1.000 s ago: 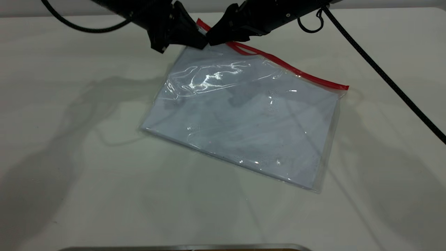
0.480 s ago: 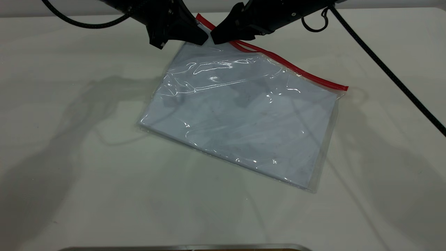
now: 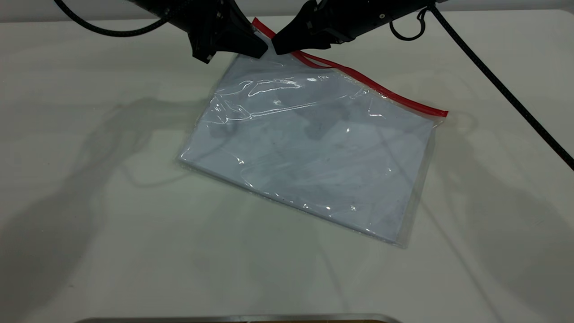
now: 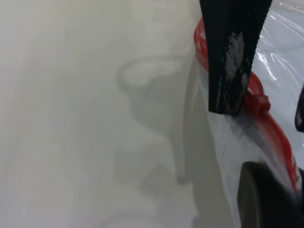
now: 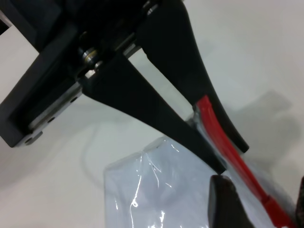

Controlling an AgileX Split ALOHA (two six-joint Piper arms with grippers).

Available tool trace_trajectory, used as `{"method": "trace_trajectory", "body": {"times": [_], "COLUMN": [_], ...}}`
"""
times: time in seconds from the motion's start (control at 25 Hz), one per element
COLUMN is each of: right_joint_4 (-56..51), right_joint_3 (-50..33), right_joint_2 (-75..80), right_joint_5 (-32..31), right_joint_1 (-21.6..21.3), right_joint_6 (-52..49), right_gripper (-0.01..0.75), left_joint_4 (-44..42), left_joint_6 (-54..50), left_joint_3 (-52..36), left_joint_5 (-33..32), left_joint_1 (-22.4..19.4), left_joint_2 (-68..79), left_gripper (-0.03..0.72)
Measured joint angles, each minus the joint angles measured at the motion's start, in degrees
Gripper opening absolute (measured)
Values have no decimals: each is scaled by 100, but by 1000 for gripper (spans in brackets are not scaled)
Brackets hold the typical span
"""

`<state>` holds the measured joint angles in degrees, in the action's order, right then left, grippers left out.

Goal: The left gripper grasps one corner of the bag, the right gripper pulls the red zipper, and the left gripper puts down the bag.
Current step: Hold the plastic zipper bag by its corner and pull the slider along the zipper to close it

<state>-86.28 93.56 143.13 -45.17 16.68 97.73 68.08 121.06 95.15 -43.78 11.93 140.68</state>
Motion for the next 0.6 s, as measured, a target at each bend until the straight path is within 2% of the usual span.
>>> {"method": "trace_trajectory", "body": {"times": [0.2, 0.6], "right_joint_4": [0, 6], "right_joint_3": [0, 15], "right_joint_2": [0, 1], "right_joint_5": [59, 86], "right_joint_1": [0, -11], "right_joint_6": [0, 223], "right_gripper": [310, 47], "left_joint_4": [0, 109], "left_joint_6": [-15, -15], "left_joint_3": [0, 0], "left_joint_5": [0, -17], "left_joint_1": [0, 0], "left_joint_2": [0, 0], "left_gripper": [53, 53]}}
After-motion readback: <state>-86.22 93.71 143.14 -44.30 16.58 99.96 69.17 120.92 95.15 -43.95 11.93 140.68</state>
